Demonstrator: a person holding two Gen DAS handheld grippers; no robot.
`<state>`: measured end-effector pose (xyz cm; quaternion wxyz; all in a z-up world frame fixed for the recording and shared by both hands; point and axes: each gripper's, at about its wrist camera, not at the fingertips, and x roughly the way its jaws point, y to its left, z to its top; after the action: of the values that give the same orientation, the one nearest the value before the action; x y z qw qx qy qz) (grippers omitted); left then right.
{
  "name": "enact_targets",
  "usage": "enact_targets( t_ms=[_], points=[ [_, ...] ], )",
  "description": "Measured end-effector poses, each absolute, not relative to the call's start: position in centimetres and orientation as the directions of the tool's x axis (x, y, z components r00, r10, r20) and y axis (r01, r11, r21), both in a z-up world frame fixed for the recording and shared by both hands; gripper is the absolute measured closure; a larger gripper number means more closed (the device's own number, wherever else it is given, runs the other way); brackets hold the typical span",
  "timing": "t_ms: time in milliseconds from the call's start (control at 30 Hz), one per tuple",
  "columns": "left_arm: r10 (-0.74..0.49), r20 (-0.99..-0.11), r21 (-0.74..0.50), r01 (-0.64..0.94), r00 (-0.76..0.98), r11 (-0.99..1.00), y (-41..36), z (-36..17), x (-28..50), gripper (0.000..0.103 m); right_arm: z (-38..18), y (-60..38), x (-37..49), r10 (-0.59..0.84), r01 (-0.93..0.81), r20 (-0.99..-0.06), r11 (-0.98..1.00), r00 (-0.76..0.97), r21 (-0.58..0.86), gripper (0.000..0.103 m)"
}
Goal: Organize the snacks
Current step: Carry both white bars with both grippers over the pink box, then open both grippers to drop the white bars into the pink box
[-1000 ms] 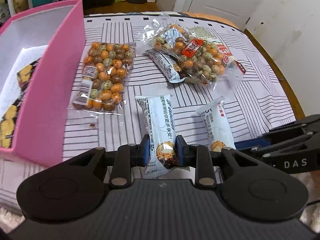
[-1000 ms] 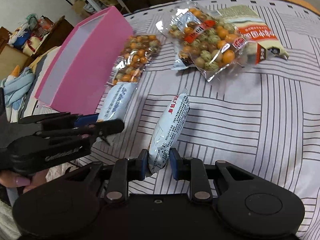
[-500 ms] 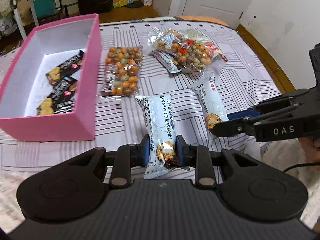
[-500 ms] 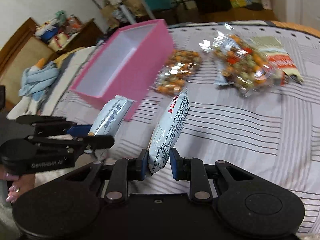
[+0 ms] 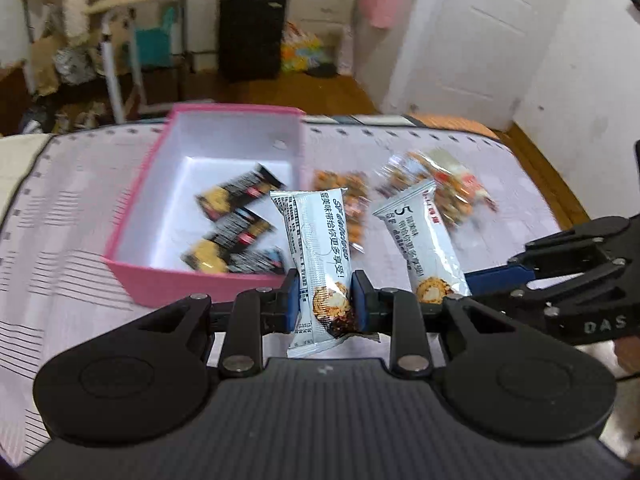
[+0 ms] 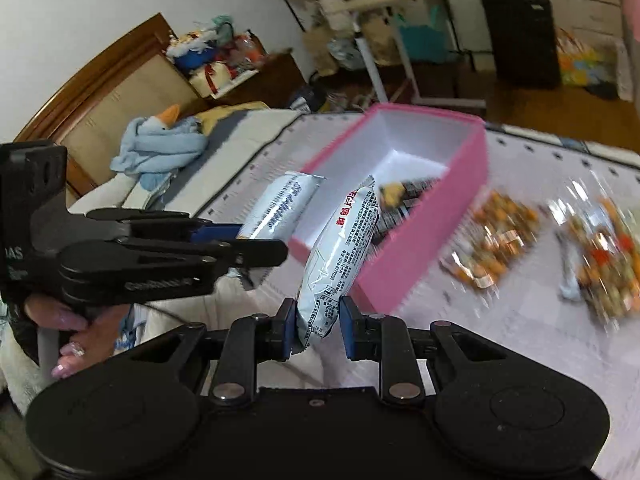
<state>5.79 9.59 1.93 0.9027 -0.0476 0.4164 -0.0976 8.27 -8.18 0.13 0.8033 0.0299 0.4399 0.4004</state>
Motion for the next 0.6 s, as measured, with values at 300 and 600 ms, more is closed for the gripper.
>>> enact_targets(
  t_ms=[300,600],
  points=[
    [-0.115,-0.74,-0.146,0.009,0.663,0.989,15.4,-1.2,12.6,0.077,-3.4,-0.5,15.4,0.624,-0.668,-0.72,0.678,0.304,0.306,0.075],
    [-0.106,-0.816,-0.147,-0.027,0.568,0.989,18.5,-5.9,18.7,0.076,-8.5,3.9,18.4,0.575,-0.656,-0.767,0.701,0.286,0.281,0.07]
  ],
)
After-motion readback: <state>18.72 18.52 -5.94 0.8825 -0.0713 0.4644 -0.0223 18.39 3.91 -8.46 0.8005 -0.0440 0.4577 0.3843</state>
